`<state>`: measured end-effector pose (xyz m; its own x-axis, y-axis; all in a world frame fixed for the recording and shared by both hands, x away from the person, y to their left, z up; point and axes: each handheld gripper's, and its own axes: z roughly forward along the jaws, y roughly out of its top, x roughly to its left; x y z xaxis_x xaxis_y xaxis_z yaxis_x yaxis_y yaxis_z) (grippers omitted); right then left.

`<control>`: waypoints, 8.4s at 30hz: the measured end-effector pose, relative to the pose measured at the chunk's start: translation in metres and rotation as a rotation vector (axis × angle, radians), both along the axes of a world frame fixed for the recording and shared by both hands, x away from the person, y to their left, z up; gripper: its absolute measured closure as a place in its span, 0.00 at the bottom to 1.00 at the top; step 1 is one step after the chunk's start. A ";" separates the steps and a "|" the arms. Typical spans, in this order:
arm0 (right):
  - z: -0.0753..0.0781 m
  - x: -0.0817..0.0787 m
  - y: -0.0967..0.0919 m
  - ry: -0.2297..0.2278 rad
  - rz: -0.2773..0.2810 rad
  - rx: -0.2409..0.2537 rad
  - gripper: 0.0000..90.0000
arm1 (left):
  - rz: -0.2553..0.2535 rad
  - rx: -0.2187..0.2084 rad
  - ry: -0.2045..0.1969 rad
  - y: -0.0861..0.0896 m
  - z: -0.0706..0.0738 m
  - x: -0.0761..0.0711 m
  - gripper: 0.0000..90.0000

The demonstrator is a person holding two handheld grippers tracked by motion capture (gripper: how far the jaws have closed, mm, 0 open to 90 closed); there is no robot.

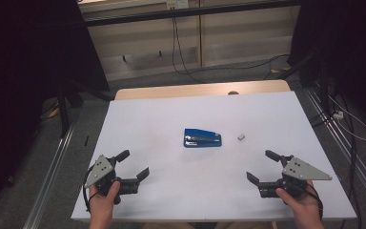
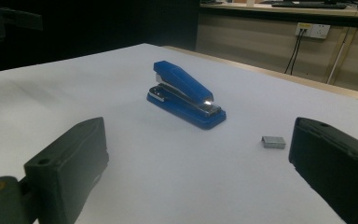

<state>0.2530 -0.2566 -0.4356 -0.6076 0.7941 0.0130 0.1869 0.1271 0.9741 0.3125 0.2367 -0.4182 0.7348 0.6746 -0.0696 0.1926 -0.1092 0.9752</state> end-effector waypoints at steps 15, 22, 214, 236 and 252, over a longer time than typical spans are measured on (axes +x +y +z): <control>0.000 0.002 0.003 -0.007 0.008 -0.017 0.04 | -0.012 0.000 0.003 -0.005 0.000 0.002 0.03; 0.001 0.005 0.007 -0.006 0.010 -0.039 0.05 | -0.031 0.006 0.012 -0.011 -0.001 0.006 0.03; 0.015 0.211 0.147 0.201 0.347 -0.219 0.66 | -0.165 0.142 0.275 -0.134 -0.032 0.140 1.00; 0.022 0.204 0.132 0.224 0.302 -0.148 0.46 | -0.151 0.182 0.245 -0.147 -0.032 0.146 0.99; 0.013 0.160 0.117 0.193 0.274 -0.157 1.00 | -0.146 0.172 0.237 -0.150 -0.015 0.146 0.98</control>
